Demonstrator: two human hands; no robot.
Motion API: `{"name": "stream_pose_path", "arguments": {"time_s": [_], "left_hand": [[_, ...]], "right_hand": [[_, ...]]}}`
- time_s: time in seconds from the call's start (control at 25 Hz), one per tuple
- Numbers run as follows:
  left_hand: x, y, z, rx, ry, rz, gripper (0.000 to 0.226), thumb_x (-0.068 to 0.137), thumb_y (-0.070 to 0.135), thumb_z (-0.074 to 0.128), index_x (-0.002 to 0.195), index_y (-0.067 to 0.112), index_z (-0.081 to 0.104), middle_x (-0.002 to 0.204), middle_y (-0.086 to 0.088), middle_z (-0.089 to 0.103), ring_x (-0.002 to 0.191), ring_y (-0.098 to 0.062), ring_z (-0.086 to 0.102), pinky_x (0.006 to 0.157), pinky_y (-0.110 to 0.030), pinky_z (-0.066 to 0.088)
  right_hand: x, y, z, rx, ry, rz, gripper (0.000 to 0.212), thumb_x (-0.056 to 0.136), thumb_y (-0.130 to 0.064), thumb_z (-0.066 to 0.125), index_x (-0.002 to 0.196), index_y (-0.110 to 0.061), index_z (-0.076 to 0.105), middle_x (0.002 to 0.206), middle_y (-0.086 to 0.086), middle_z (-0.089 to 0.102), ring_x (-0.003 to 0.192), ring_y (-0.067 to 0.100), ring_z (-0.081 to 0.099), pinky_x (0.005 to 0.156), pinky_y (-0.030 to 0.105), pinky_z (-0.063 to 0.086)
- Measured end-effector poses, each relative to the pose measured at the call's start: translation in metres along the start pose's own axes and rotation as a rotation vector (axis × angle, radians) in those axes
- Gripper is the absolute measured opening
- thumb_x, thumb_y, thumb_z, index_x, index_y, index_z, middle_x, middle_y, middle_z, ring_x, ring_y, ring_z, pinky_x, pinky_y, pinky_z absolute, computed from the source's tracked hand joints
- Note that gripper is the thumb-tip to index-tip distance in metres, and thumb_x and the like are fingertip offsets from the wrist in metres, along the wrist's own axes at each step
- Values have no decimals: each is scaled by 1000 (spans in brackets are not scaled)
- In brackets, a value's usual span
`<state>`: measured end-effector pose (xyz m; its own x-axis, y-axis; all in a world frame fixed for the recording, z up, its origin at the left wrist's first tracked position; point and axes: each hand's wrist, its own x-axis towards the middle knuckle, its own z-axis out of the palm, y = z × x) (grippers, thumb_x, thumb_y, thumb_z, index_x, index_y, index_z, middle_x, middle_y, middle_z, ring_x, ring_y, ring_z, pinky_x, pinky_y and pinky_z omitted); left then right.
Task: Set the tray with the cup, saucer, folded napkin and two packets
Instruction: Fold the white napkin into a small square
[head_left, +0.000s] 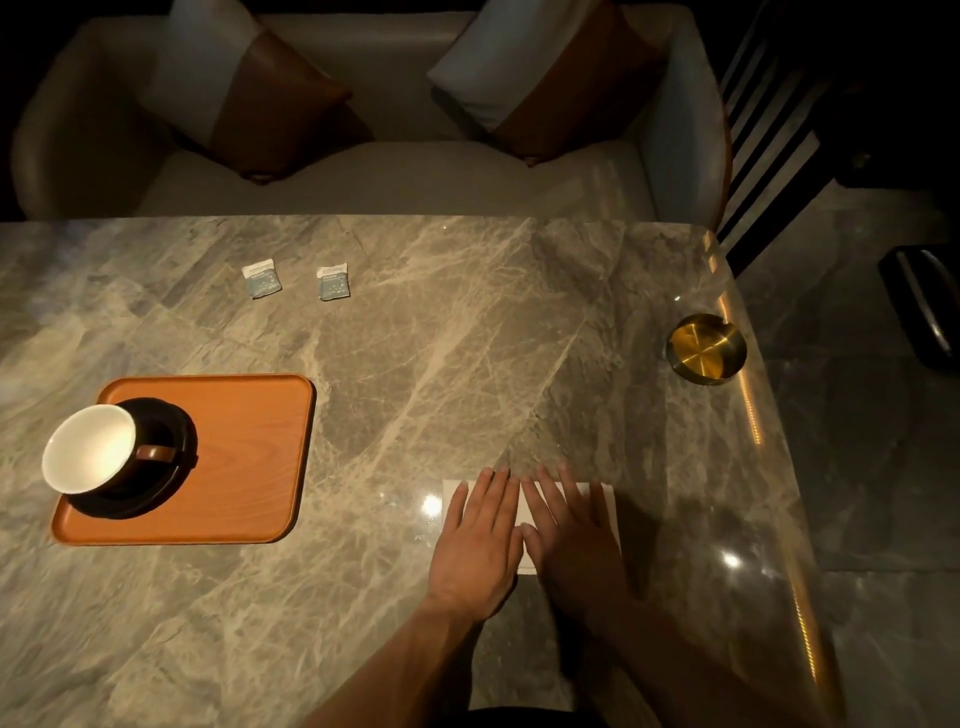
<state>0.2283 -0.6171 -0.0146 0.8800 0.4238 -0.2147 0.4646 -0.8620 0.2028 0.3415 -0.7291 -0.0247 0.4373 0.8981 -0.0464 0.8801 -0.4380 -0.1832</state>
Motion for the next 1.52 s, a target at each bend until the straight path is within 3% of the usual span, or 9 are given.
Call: {"name": "stream_pose_path", "arguments": {"time_s": [0.16, 0.48, 0.6, 0.8, 1.0, 1.08, 1.24, 1.36, 1.52], "left_hand": [[2, -3, 14, 7, -31, -17, 60, 105, 41, 18, 157, 12, 11, 166, -5, 0, 152, -19, -5, 120, -50, 8], [5, -8, 20, -31, -61, -40, 63, 104, 46, 22, 157, 13, 10, 166, -7, 0, 152, -22, -2, 119, -49, 14], [5, -13, 19, -31, -57, -48, 66, 103, 51, 25, 157, 15, 11, 166, -9, 1, 152, -24, -2, 121, -47, 9], [-4, -41, 11, -7, -75, -65, 73, 101, 58, 23, 157, 16, 2, 166, -7, -7, 152, -23, -7, 120, -42, 1], [-4, -46, -2, -7, -118, -68, 80, 96, 69, 9, 156, 19, -10, 162, -3, -23, 149, -19, -21, 118, -36, -18], [-2, -47, -10, -16, -110, -86, 87, 92, 74, 14, 157, 20, -5, 165, -2, -12, 151, -20, -14, 120, -38, -16], [2, -52, -32, -38, -62, -191, 91, 77, 76, 44, 151, 27, 25, 148, 3, 38, 133, -23, 36, 117, -44, 19], [14, -55, -41, -41, -131, -236, 84, 70, 73, 61, 140, 34, 35, 134, 4, 44, 121, -21, 41, 107, -42, 27], [28, -56, -47, -49, -228, -324, 81, 62, 68, 75, 127, 34, 40, 125, 2, 49, 112, -22, 41, 92, -40, 31]], "right_hand": [[5, 6, 9, -15, -95, 3, 60, 98, -44, 31, 152, -19, 25, 161, 5, 25, 149, 30, 14, 116, 58, 10], [2, 12, 15, 40, -131, 29, 60, 102, -44, 24, 156, -24, 10, 164, 2, 12, 151, 27, 10, 118, 56, 14], [4, 13, 16, 27, -155, 29, 60, 101, -46, 23, 156, -25, 8, 165, 3, 10, 151, 26, 3, 118, 56, 13], [0, 23, 12, 41, -199, 43, 63, 99, -55, 26, 154, -26, 16, 162, 5, 13, 150, 29, 11, 118, 55, 14], [-12, 44, 0, 59, -260, 162, 71, 95, -67, 15, 154, -31, 1, 164, 4, 3, 151, 32, 2, 119, 56, 11], [-14, 51, -8, 74, -273, 183, 80, 90, -75, 19, 154, -32, 3, 164, 6, 2, 150, 34, 5, 117, 59, 13], [-29, 77, -20, 118, -325, 268, 112, 67, -96, 29, 154, -33, -4, 164, 2, -8, 150, 29, -5, 115, 62, 2], [-48, 95, -19, 112, -399, 307, 125, 54, -103, 29, 147, -41, -25, 160, -1, -28, 146, 27, -27, 113, 64, -12], [-62, 101, -16, 85, -496, 353, 134, 45, -106, 27, 144, -38, -31, 153, 0, -42, 139, 29, -40, 110, 66, -19]]}}
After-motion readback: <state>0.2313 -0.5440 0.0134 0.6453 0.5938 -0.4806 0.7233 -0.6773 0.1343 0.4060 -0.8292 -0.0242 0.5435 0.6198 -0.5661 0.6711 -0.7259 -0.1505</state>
